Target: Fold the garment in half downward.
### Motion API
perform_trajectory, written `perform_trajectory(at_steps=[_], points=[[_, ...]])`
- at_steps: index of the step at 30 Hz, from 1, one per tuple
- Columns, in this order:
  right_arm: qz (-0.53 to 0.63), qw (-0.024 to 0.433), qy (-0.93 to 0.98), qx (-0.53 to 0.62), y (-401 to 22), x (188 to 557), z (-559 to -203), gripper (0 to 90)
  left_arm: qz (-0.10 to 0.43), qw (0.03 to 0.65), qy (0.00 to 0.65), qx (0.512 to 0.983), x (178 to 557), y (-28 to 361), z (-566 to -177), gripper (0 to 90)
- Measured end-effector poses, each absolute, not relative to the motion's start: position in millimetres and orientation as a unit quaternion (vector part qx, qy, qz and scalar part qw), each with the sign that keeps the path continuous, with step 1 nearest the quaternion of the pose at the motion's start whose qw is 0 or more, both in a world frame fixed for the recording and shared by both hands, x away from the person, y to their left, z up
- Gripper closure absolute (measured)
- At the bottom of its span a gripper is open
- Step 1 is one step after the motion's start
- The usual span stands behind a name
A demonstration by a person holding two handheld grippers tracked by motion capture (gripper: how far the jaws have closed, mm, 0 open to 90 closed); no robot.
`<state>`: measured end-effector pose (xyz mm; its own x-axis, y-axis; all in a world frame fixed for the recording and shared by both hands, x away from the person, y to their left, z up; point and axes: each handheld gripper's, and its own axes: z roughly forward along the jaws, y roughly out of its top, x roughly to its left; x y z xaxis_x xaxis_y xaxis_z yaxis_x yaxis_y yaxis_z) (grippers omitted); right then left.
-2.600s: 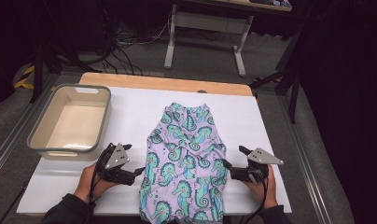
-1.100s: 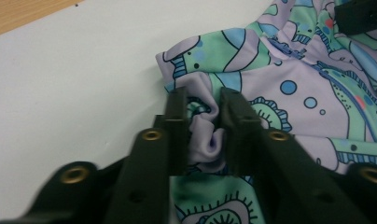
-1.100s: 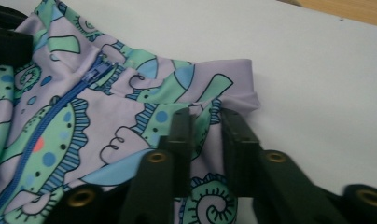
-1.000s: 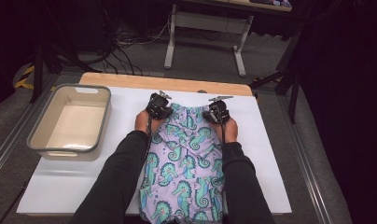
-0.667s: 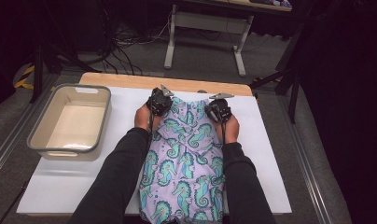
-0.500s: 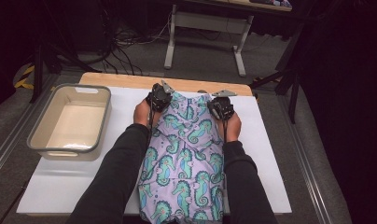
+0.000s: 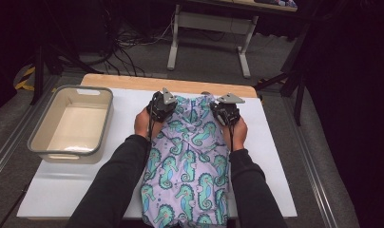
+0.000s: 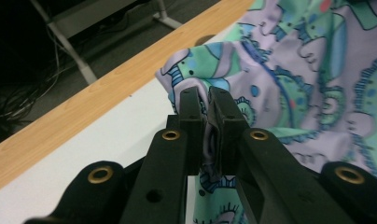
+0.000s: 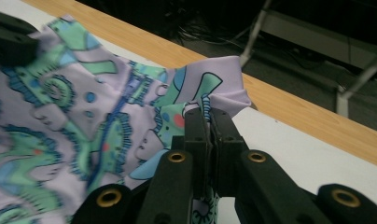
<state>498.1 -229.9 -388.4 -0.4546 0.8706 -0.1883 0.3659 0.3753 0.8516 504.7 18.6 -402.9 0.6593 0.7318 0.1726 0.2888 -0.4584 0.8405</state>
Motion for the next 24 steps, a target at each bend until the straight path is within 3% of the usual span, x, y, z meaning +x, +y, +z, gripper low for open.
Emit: perform_trajectory(at_steps=[10, 24], points=[[0.411, 0.331, 0.773, 0.351, -225, 451, -377, 86.8, 0.256, 0.468, 0.274, 0.800, 454, 33, -397, 84.3], [0.467, 0.283, 0.782, 0.302, -236, 387, -392, 86.6, 0.235, 0.512, 0.224, 0.796, 393, 54, -411, 84.3]])
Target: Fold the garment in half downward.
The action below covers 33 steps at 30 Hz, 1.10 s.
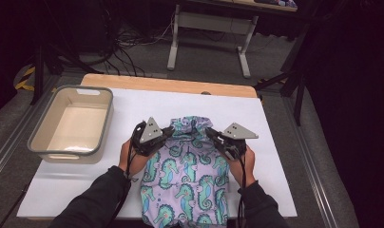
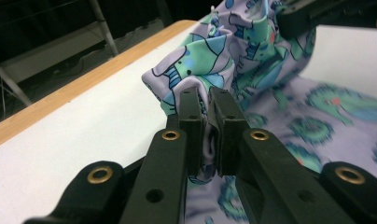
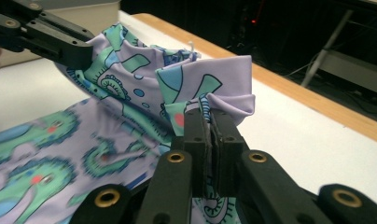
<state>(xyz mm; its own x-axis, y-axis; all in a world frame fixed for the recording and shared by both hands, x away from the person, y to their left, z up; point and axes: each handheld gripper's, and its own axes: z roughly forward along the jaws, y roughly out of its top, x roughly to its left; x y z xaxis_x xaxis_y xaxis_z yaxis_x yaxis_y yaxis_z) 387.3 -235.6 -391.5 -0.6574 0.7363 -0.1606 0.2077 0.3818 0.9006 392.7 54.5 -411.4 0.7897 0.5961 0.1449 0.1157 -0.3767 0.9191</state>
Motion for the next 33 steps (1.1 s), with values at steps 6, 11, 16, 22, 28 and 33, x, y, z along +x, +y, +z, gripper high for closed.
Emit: perform_trajectory(at_steps=[6, 11, 16, 22, 28, 33], points=[[0.482, 0.270, 0.783, 0.287, -243, 362, -401, 86.5, 0.235, 0.521, 0.189, 0.798, 366, 63, -418, 84.2], [0.491, 0.241, 0.792, 0.273, -252, 340, -408, 86.4, 0.240, 0.512, 0.161, 0.809, 344, 67, -424, 84.0], [0.485, 0.229, 0.801, 0.266, -259, 316, -417, 86.4, 0.245, 0.495, 0.138, 0.822, 322, 71, -430, 84.0], [0.472, 0.223, 0.815, 0.251, -266, 288, -422, 86.2, 0.250, 0.470, 0.100, 0.841, 297, 70, -439, 83.9], [0.462, 0.212, 0.829, 0.234, -270, 265, -430, 86.3, 0.225, 0.460, 0.091, 0.854, 282, 73, -447, 83.8], [0.456, 0.199, 0.836, 0.233, -272, 255, -438, 86.8, 0.210, 0.460, 0.090, 0.858, 274, 77, -451, 83.8]])
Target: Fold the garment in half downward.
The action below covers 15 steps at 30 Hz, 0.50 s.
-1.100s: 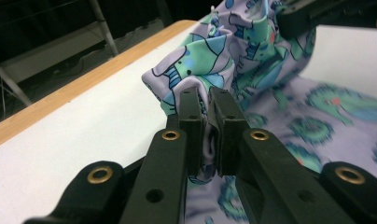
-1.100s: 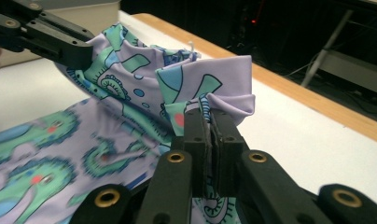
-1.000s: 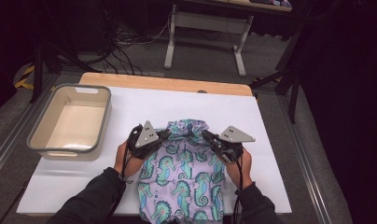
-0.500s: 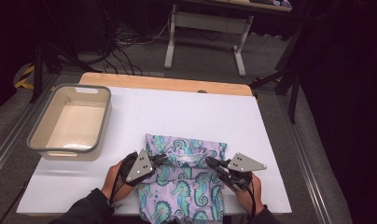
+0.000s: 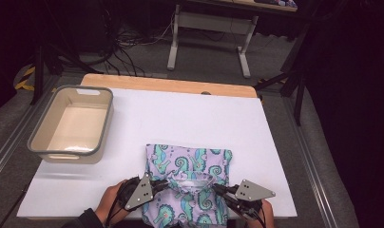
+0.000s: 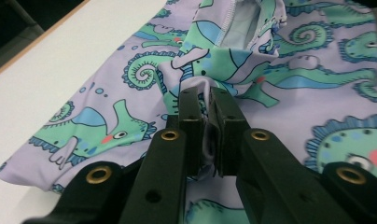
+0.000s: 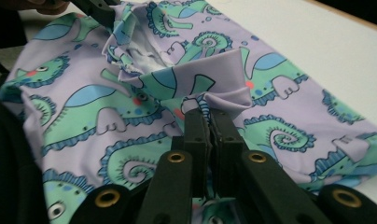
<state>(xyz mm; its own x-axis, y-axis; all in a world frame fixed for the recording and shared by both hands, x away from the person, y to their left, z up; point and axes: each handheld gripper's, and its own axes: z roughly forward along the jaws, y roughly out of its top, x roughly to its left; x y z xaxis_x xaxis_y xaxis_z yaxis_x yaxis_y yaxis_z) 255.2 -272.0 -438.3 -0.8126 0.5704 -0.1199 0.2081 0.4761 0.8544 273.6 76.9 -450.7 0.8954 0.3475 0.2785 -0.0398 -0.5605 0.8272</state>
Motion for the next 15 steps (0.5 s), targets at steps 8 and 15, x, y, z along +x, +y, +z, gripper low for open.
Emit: perform_trajectory(at_steps=[8, 15], points=[[0.433, 0.180, 0.852, 0.233, -271, 243, -447, 85.9, 0.195, 0.450, 0.092, 0.866, 266, 85, -456, 82.5], [0.436, 0.185, 0.848, 0.240, -274, 242, -446, 58.9, 0.203, 0.459, 0.112, 0.857, 268, 95, -450, 62.4]])
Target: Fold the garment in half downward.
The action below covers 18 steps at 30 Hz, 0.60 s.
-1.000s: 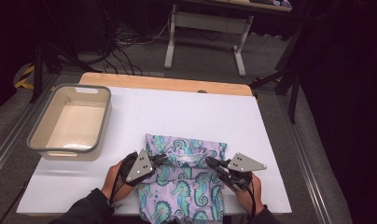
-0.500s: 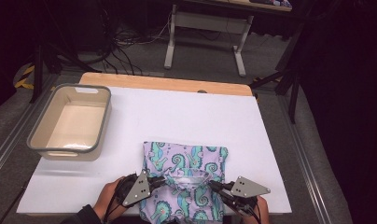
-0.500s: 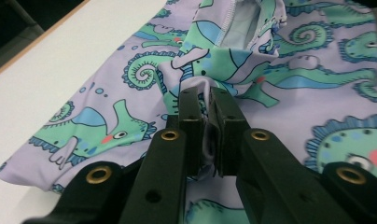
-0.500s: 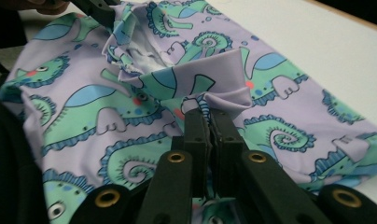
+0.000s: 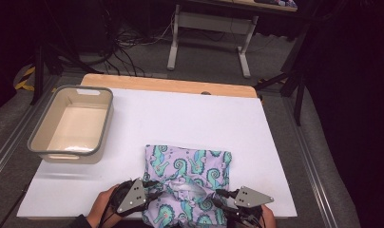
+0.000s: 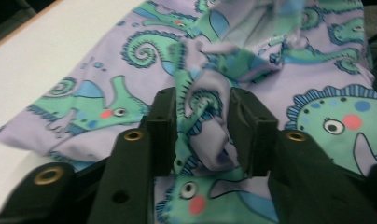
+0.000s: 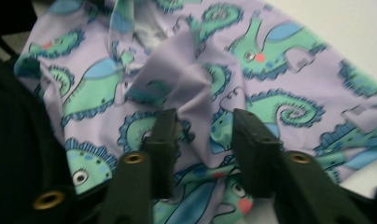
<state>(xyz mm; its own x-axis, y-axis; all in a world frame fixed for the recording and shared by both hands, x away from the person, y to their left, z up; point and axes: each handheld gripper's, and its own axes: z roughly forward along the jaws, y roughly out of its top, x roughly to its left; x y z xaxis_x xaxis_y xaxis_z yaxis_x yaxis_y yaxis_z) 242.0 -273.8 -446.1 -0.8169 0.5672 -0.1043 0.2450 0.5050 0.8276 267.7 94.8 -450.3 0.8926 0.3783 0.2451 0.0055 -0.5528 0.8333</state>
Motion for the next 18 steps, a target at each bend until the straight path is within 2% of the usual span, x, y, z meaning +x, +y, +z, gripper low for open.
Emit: perform_trajectory(at_steps=[3, 4, 8, 12, 18], points=[[0.446, 0.190, 0.838, 0.249, -276, 244, -444, 51.9, 0.208, 0.483, 0.124, 0.841, 271, 102, -441, 58.6], [0.446, 0.190, 0.838, 0.249, -276, 244, -444, 51.9, 0.208, 0.483, 0.124, 0.841, 271, 102, -441, 53.7], [0.474, 0.201, 0.811, 0.277, -285, 251, -432, 45.7, 0.230, 0.478, 0.124, 0.838, 281, 107, -430, 49.0], [0.471, 0.222, 0.799, 0.300, -286, 263, -421, 40.7, 0.222, 0.475, 0.146, 0.839, 305, 110, -427, 43.3], [0.464, 0.241, 0.788, 0.326, -288, 300, -415, 38.4, 0.196, 0.468, 0.195, 0.839, 343, 109, -431, 33.2]])
